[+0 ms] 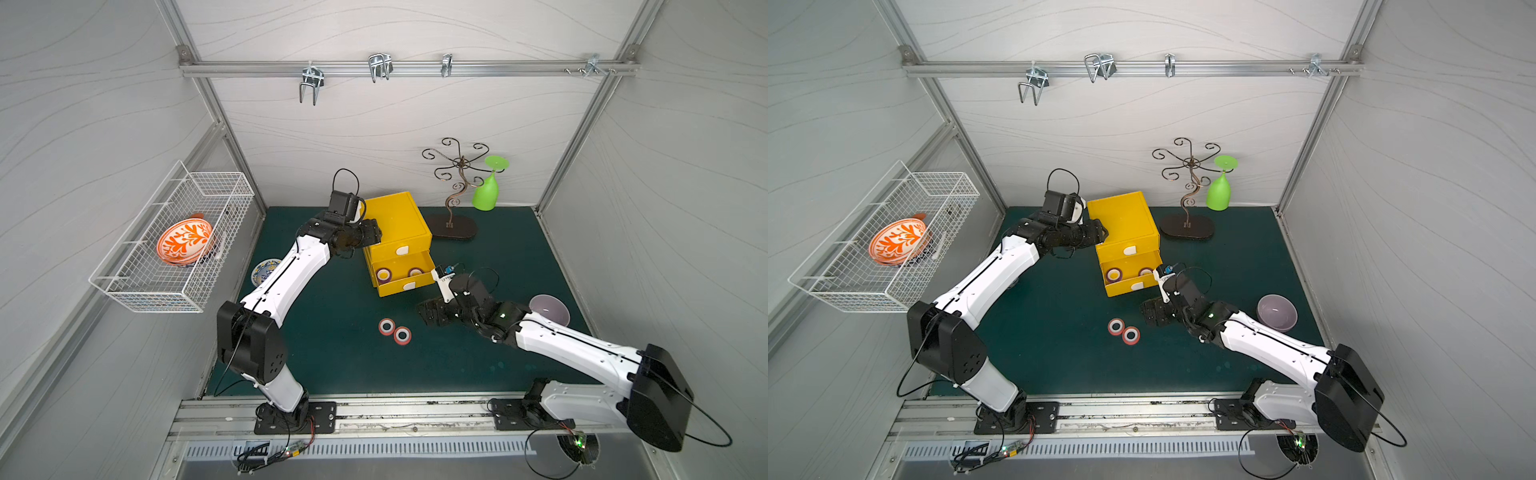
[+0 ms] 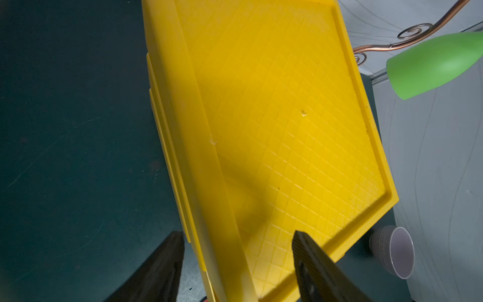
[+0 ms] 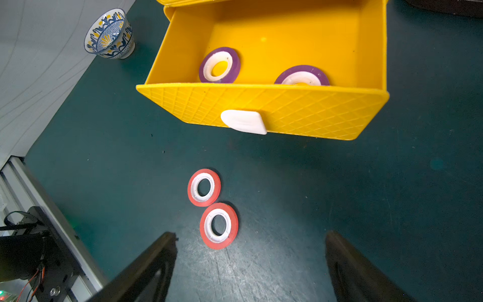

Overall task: Place the transparent tape into the drawer according to color
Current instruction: Close the drawer of the storage box.

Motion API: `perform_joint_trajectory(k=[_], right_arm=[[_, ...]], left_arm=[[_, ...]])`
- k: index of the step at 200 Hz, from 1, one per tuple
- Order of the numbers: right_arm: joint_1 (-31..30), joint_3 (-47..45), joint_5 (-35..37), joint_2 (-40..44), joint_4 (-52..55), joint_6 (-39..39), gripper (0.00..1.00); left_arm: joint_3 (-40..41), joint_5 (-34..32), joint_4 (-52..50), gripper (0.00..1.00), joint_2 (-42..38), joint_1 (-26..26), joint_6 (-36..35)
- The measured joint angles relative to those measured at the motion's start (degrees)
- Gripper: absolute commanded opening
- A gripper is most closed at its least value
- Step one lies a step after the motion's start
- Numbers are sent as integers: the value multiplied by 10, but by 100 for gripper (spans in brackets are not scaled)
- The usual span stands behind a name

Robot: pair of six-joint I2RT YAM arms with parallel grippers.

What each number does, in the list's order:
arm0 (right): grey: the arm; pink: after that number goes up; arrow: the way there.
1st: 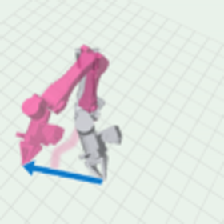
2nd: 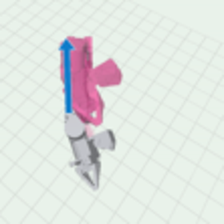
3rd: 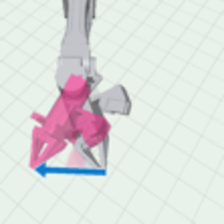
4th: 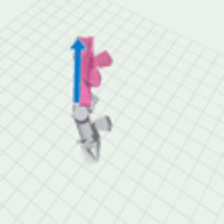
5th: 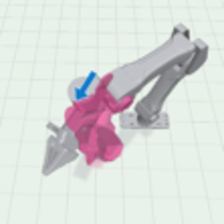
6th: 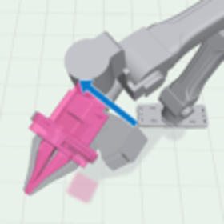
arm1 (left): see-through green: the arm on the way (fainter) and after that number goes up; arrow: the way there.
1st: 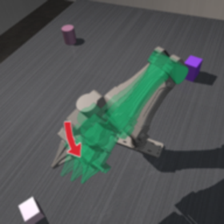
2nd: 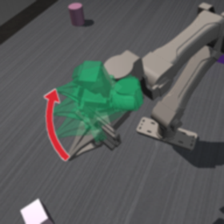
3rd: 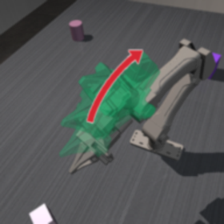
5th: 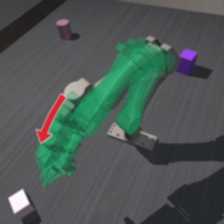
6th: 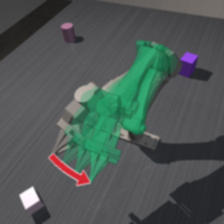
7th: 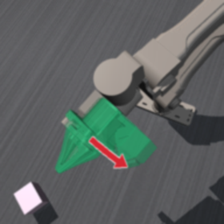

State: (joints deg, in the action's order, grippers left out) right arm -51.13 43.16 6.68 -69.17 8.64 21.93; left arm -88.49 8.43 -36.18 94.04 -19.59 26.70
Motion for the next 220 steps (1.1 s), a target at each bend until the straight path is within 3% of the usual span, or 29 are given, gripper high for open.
perform_joint_trajectory(k=[56,117,160,220], right_arm=[[-14,-6,30,-42,-68,-9,78],[-24,-6,70,-94,-137,-16,56],[-24,-3,86,-129,-169,-21,34],[-25,2,94,-157,-209,-19,28]], left_arm=[[-5,3,0,52,16,4,0],[-7,5,0,51,18,4,-1],[-7,5,0,51,18,5,-1],[-7,9,0,51,18,5,-1]])
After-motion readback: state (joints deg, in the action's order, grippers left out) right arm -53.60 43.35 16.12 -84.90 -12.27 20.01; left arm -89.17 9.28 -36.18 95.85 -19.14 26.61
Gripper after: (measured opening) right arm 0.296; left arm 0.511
